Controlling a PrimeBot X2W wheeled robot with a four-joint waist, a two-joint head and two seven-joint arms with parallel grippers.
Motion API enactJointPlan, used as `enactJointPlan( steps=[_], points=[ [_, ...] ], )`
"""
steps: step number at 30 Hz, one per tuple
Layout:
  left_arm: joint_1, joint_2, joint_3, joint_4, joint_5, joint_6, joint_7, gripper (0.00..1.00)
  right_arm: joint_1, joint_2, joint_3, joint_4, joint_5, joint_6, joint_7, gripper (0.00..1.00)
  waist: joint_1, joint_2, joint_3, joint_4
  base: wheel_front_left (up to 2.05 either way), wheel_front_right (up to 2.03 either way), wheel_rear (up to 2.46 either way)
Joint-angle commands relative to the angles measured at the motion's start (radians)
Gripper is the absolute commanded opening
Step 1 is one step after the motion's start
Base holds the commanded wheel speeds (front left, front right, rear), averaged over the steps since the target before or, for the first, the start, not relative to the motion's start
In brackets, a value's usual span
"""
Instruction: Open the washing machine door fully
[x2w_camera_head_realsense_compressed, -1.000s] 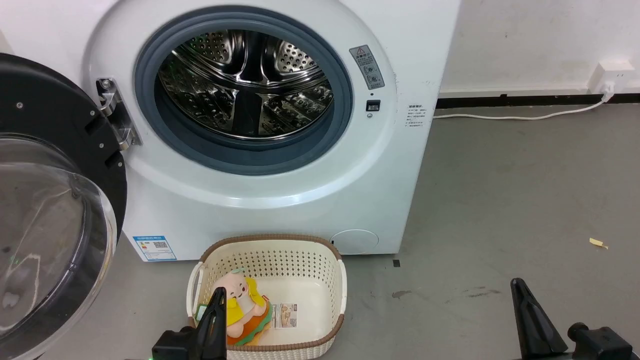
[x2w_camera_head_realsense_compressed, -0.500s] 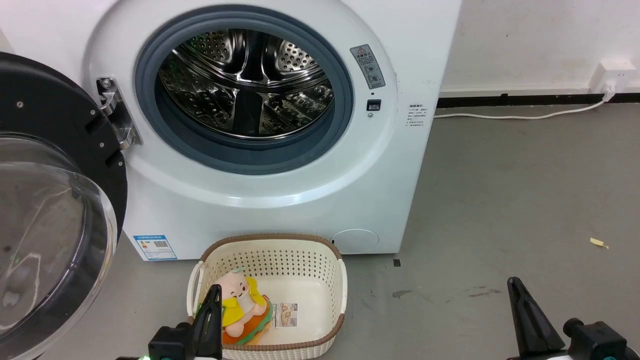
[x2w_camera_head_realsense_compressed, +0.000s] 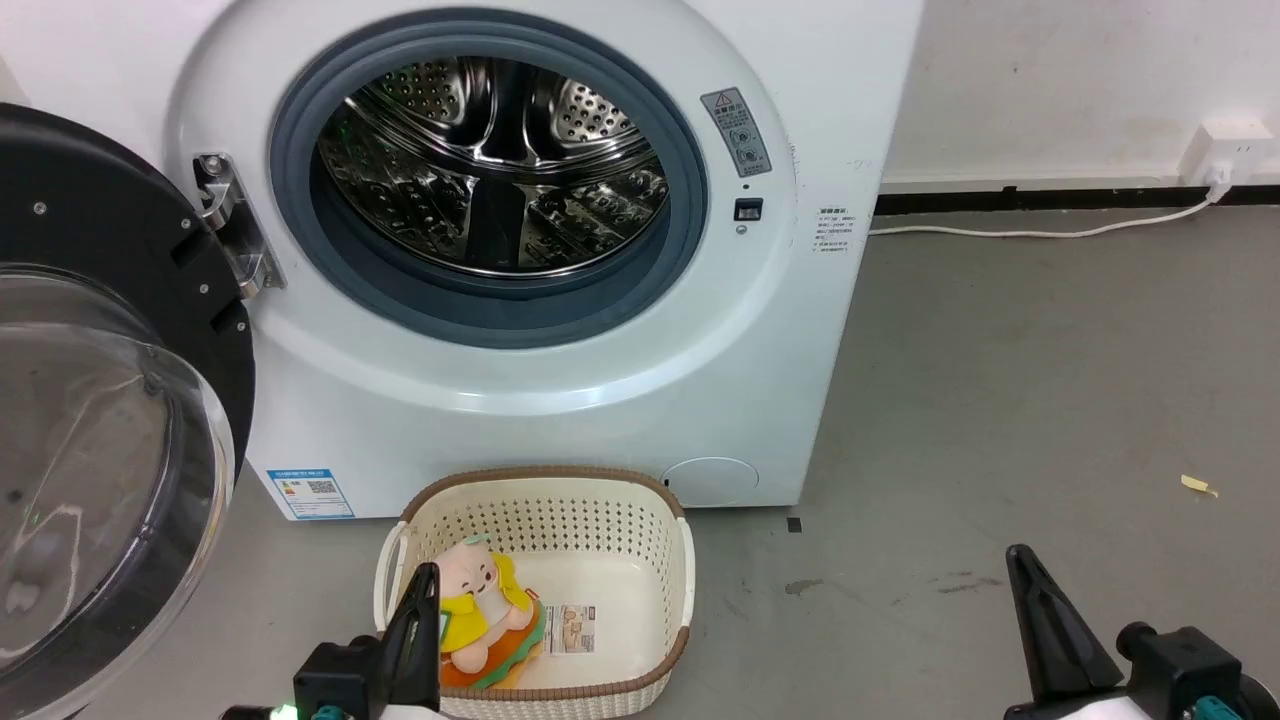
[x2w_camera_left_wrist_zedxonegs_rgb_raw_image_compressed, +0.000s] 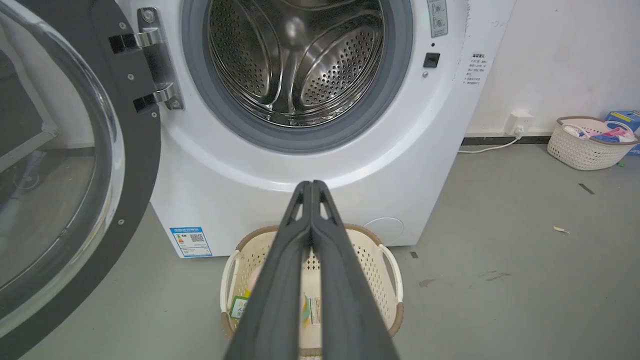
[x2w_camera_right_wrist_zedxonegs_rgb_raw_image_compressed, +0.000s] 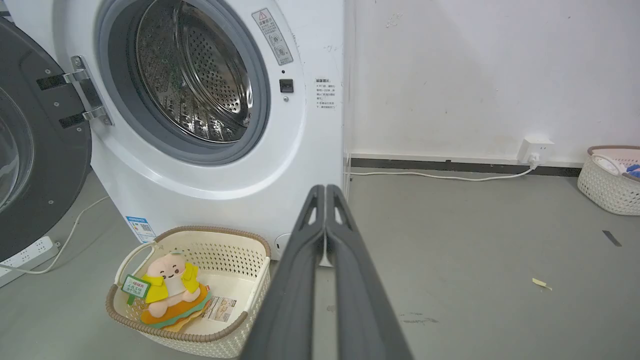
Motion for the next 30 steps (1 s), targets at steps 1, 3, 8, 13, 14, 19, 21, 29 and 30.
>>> enactJointPlan(
  steps=[1,3,8,13,14,19,21,29,30],
  points=[
    [-0.019,-0.005,0.007,-0.006,0.011,-0.006,0.005,0.0,-0.015,0.001,0.002,-0.002,-0.004,0.0,0.006,0.0,0.0,0.0,0.0,0.0,0.0,0.0,0.0],
    [-0.02,-0.005,0.009,-0.008,0.014,-0.007,0.009,0.0,-0.017,0.001,0.002,-0.002,-0.006,0.0,0.01,0.0,0.0,0.0,0.0,0.0,0.0,0.0,0.0],
    [-0.024,-0.006,0.015,-0.013,0.019,-0.009,0.02,0.0,-0.022,0.002,0.003,-0.002,-0.011,0.0,0.019,0.0,0.0,0.0,0.001,0.0,0.0,0.0,0.0],
    [-0.027,-0.007,0.021,-0.018,0.024,-0.012,0.03,0.0,-0.028,0.002,0.003,-0.003,-0.016,0.0,0.029,0.0,0.0,0.0,0.001,0.001,0.0,0.0,0.0],
    [-0.029,-0.008,0.025,-0.022,0.028,-0.013,0.036,0.0,-0.032,0.002,0.004,-0.003,-0.019,0.0,0.035,0.0,0.0,0.0,0.002,0.001,0.0,0.0,0.0],
    [-0.032,-0.009,0.031,-0.027,0.033,-0.015,0.046,0.0,-0.037,0.002,0.004,-0.003,-0.024,0.0,0.044,0.0,0.0,0.0,0.002,0.001,0.0,0.0,0.0],
    [-0.034,-0.01,0.033,-0.029,0.035,-0.016,0.05,0.0,-0.04,0.002,0.004,-0.003,-0.026,0.0,0.048,0.0,0.0,0.0,0.002,0.001,0.0,0.0,0.0],
    [-0.039,-0.011,0.042,-0.037,0.044,-0.02,0.067,0.0,-0.049,0.002,0.005,-0.004,-0.033,0.001,0.064,0.0,0.0,0.0,0.003,0.001,0.0,0.0,0.0],
    [-0.04,-0.011,0.044,-0.038,0.045,-0.021,0.069,0.0,-0.05,0.002,0.006,-0.004,-0.034,0.001,0.066,0.0,0.0,0.0,0.003,0.001,0.0,0.0,0.0]
  ],
)
